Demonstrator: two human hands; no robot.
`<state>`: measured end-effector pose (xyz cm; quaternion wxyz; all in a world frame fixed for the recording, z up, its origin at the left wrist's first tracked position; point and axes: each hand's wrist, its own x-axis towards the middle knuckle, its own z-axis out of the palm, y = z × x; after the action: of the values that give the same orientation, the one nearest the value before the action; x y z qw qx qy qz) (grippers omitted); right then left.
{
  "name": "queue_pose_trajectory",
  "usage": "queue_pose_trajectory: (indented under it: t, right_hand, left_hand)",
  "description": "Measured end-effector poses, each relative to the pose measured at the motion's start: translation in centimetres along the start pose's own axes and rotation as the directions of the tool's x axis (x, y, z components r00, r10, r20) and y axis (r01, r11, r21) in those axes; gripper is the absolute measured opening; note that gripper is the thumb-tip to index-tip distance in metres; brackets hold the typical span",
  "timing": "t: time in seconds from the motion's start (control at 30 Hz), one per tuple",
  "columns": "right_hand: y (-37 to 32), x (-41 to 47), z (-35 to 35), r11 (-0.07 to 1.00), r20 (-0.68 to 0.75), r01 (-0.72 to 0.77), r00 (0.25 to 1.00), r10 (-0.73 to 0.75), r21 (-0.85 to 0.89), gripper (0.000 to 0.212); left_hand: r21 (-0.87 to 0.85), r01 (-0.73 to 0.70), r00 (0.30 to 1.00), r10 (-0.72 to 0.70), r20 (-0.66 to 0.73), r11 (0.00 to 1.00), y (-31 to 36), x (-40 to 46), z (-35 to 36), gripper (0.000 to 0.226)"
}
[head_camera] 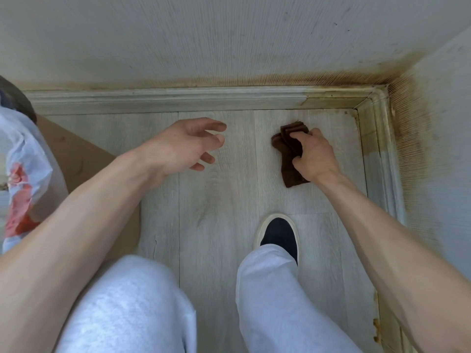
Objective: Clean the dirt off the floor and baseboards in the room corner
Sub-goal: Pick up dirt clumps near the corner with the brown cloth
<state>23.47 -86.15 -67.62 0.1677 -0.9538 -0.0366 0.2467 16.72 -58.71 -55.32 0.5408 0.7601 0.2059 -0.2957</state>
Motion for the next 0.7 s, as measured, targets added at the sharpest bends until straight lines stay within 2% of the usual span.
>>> queue_pose_trajectory:
  t: [0.17, 0.27, 0.33, 0.43, 0.5, 0.57, 0.7]
  right_hand:
    - [0.7, 0.0, -1.3, 0.998, -0.204, -0.051, 0.977, 0.060, 0.048, 0.049]
    - [0.3, -0.4, -1.3, 0.996, -0.249, -0.036, 0.967, 0.055, 0.077, 0.046]
    - [-0.7, -0.9, -0.3, 0.997, -0.200, 0.024, 0.980, -0.009, 0.075, 0.048]
    - [-1.3, -1.5, 1.8, 0.995, -0.014, 0.102, 0.995, -0.102, 0.015, 0.052]
    - [-0.8, -1.2, 1.6, 0.992, -0.022, 0.125, 0.992, -0.125, -0.017, 0.052]
    - [-0.2, -1.0, 0.9, 0.984, -0.042, 0.146, 0.988, -0.151, -0.101, 0.058]
    - [-0.5, -0.6, 0.7, 0.932, 0.132, 0.157, 0.984, -0.120, -0.328, 0.082]
  left_hand:
    - [0.006, -0.002, 1.000, 0.002, 0.005, 1.000, 0.1, 0.0, 0.0, 0.029]
    - [0.010, -0.005, 1.000, 0.005, 0.009, 1.000, 0.2, -0.1, 0.1, 0.030]
    - [0.013, -0.005, 1.000, 0.005, 0.009, 1.000, 0.2, -0.2, 0.1, 0.030]
    - [0.017, -0.002, 1.000, 0.002, 0.010, 1.000, 0.1, -0.3, 0.1, 0.030]
    - [0.014, 0.002, 1.000, -0.002, 0.008, 1.000, -0.1, -0.3, -0.1, 0.030]
    - [0.014, 0.003, 1.000, -0.003, 0.006, 1.000, -0.1, -0.3, -0.2, 0.030]
    - [0.011, 0.002, 1.000, -0.002, 0.001, 1.000, 0.0, -0.4, -0.2, 0.030]
